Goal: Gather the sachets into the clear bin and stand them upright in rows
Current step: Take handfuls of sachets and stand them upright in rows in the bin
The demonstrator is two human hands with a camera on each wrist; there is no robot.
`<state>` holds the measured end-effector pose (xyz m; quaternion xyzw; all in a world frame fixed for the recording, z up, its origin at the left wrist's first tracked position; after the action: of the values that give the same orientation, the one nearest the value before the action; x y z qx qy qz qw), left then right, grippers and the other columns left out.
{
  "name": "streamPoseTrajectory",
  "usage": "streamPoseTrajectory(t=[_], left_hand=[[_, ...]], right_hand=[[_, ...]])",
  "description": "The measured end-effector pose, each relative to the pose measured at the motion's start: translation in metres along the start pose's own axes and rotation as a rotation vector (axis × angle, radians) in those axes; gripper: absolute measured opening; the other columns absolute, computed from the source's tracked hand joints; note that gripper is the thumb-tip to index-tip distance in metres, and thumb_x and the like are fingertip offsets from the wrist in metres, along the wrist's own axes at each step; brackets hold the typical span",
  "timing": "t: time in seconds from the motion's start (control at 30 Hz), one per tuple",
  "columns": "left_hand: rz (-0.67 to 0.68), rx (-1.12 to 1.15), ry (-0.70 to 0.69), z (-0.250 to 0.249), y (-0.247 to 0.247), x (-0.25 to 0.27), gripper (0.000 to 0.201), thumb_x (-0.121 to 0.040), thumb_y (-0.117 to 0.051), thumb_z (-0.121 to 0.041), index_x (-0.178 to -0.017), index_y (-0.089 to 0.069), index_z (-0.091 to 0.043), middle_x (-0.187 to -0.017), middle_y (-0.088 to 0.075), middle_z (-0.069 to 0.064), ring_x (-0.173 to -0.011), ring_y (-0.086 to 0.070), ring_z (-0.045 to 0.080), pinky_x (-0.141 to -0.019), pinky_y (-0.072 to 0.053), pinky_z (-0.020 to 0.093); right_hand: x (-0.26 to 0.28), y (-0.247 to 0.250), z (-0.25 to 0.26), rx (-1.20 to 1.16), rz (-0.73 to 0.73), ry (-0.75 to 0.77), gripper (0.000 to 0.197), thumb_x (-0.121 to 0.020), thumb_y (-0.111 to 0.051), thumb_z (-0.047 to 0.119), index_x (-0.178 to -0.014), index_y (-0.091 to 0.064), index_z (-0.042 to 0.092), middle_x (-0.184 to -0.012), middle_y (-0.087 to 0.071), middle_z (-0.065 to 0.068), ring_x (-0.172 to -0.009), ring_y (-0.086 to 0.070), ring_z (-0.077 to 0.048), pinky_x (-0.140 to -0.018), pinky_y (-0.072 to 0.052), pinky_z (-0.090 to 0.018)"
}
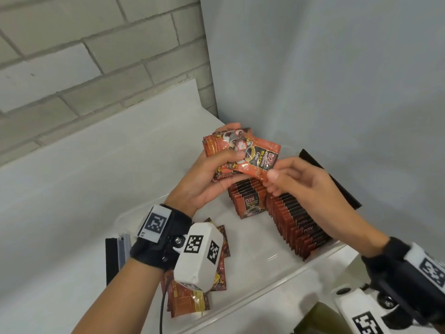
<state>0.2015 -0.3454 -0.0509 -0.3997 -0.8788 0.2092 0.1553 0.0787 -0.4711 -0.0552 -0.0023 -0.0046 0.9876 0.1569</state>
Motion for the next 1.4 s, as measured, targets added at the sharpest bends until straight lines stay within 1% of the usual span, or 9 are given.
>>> streamPoseTrajectory(t=[0.2,0.5,0.7,0.8,0.9,1.0,1.13,1.27,1.4], left_hand=[[0.025,-0.031,-0.023,-0.001,0.000,0.000,0.049,-0.076,-0.063,0.002,-0.118,-0.057,-0.023,-0.117,-0.066,0.012,-0.106,-0.065,0.029,-0.080,-0.057,0.040],[0.027,-0.057,-0.038,-0.004,0.002,0.001,0.044,-0.079,-0.063,0.001,-0.112,-0.061,-0.027,-0.114,-0.068,0.005,-0.108,-0.065,0.029,-0.085,-0.056,0.043],[-0.104,0.150,-0.093,-0.011,0.008,-0.002,0.041,-0.083,-0.060,-0.015,-0.123,-0.053,-0.018,-0.113,-0.067,0.019,-0.103,-0.067,0.033,-0.084,-0.057,0.042],[-0.119,0.212,-0.096,-0.009,0.009,-0.002,0.042,-0.082,-0.061,-0.015,-0.123,-0.052,-0.016,-0.111,-0.066,0.019,-0.102,-0.067,0.035,-0.082,-0.057,0.042],[-0.123,0.226,-0.091,-0.007,0.006,-0.003,0.037,-0.081,-0.059,-0.013,-0.118,-0.055,-0.017,-0.099,-0.068,0.016,-0.094,-0.069,0.034,-0.079,-0.057,0.042],[-0.125,0.226,-0.092,-0.008,0.006,-0.002,0.029,-0.088,-0.052,-0.009,-0.115,-0.057,-0.017,-0.091,-0.070,0.015,-0.089,-0.069,0.032,-0.077,-0.058,0.041],[-0.132,0.209,-0.082,-0.007,0.007,-0.001,0.028,-0.093,-0.048,-0.005,-0.115,-0.060,-0.017,-0.099,-0.069,0.014,-0.092,-0.068,0.026,-0.076,-0.058,0.043],[-0.123,0.219,-0.083,-0.008,0.005,0.000,0.035,-0.081,-0.057,-0.004,-0.113,-0.062,-0.017,-0.104,-0.069,0.009,-0.090,-0.071,0.020,-0.077,-0.058,0.045],[-0.122,0.186,-0.072,-0.007,0.004,0.000,0.045,-0.075,-0.061,-0.004,-0.118,-0.060,-0.017,-0.112,-0.068,0.010,-0.097,-0.070,0.024,-0.077,-0.058,0.043]], right_hand=[[-0.002,0.003,0.000,-0.114,-0.017,-0.047,0.012,-0.080,-0.067,0.012,-0.090,-0.064,0.006,-0.079,-0.074,-0.009,-0.074,-0.070,-0.015,-0.072,-0.054,-0.018],[-0.007,0.011,-0.001,-0.083,-0.077,-0.072,0.015,-0.079,-0.069,0.016,-0.094,-0.068,0.015,-0.074,-0.072,0.001,-0.066,-0.063,-0.007,-0.070,-0.049,-0.013],[-0.013,0.024,0.024,0.360,0.088,-0.077,0.011,-0.083,-0.071,0.016,-0.089,-0.075,0.024,-0.083,-0.076,0.006,-0.078,-0.069,-0.005,-0.072,-0.050,-0.012],[-0.019,0.012,0.035,0.781,0.212,0.017,0.012,-0.082,-0.074,0.020,-0.087,-0.076,0.031,-0.081,-0.073,0.015,-0.076,-0.065,0.004,-0.069,-0.043,-0.004],[-0.026,-0.005,0.034,0.975,0.279,0.038,0.013,-0.085,-0.073,0.020,-0.095,-0.077,0.027,-0.079,-0.068,0.017,-0.072,-0.060,0.003,-0.068,-0.039,-0.005],[-0.033,-0.018,0.030,1.046,0.334,0.000,0.014,-0.087,-0.070,0.017,-0.099,-0.077,0.022,-0.077,-0.066,0.014,-0.070,-0.058,0.003,-0.068,-0.043,-0.005],[-0.034,-0.026,0.027,1.093,0.411,-0.012,0.014,-0.087,-0.069,0.011,-0.097,-0.077,0.016,-0.090,-0.073,0.002,-0.079,-0.064,-0.009,-0.081,-0.054,-0.027],[-0.035,-0.031,0.025,1.134,0.463,0.001,0.013,-0.086,-0.069,0.011,-0.094,-0.078,0.017,-0.076,-0.067,0.010,-0.065,-0.056,0.001,-0.078,-0.053,-0.026],[-0.038,-0.032,0.021,1.149,0.490,0.003,0.013,-0.085,-0.070,0.010,-0.093,-0.079,0.015,-0.085,-0.073,0.004,-0.063,-0.054,0.001,-0.074,-0.050,-0.020]])
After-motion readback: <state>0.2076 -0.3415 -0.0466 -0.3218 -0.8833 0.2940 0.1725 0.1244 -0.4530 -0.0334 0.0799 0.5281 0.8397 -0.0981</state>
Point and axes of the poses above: each hand's wrist, its own x-axis away from the middle knuckle, its own y-axis out of the back of the hand, z = x × y, the point moved 4 cm from there along -x, towards the middle knuckle
